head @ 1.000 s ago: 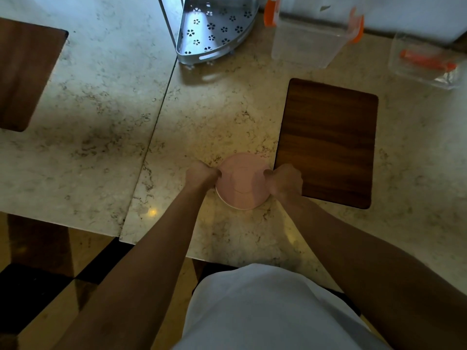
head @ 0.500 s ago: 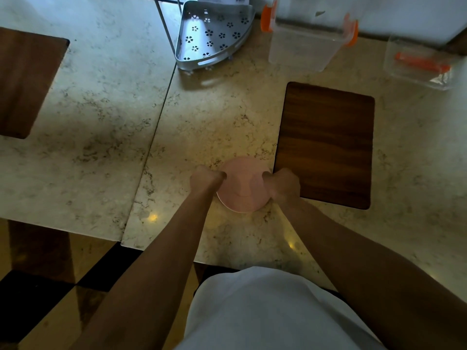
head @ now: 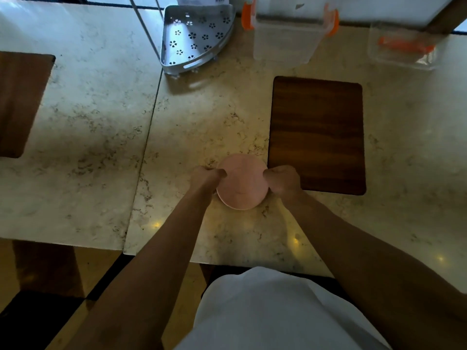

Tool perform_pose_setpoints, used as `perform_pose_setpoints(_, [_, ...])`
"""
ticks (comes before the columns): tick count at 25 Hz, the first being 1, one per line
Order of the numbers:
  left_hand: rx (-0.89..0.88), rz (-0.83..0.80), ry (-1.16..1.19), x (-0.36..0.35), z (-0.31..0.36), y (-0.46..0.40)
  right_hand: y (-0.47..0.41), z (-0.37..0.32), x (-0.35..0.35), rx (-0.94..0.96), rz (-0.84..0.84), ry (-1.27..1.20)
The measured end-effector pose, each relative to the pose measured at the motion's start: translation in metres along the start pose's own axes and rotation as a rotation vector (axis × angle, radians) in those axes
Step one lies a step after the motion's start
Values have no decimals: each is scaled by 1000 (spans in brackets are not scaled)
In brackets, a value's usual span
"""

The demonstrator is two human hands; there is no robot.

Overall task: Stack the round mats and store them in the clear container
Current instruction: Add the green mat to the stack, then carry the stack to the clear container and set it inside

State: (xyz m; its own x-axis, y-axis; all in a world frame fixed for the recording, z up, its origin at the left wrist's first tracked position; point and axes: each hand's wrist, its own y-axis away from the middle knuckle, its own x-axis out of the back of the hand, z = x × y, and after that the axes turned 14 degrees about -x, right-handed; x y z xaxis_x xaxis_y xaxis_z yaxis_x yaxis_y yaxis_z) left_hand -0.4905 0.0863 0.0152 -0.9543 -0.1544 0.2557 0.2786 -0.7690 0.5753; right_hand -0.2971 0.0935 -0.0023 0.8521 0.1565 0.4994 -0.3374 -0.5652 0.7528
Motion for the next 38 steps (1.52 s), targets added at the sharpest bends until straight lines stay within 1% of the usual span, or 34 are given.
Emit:
perform_pose_setpoints(4, [-23,-56,-17,-23,9,1,1,12,25,0,35,-78])
perform_pose_setpoints(8, [-87,-42,-110,-73,41,10,-9,21,74,-26,102,-154])
perform_pose_setpoints(10, [-99,-24,-116,-88,57,11,-14,18,88,-20,127,-196])
perform_pose_setpoints(14, [-130,-42,-100,-158,86,36,-30,31,159,47,186,-274])
perform_pose_setpoints(16, [-123,-53,-101,-192,99,45,-39,39,194,65,209,-284])
perform_pose_setpoints(19, [-93,-84,-78,-237,116,57,-54,49,238,59,193,-286])
perform_pose_setpoints(24, [-90,-95,-101,-286,136,66,-75,51,285,77,201,-274])
perform_pose_setpoints(27, [-126,-98,-107,-303,157,56,-91,43,307,97,210,-297])
perform_pose_setpoints(31, [-159,-112,-96,-309,182,37,-106,18,322,139,203,-324])
perform_pose_setpoints(35, [-205,-98,-84,-297,210,14,-114,-20,322,168,172,-315])
perform_pose_setpoints(38, [-234,-84,-41,-275,229,-3,-111,-56,316,220,144,-310])
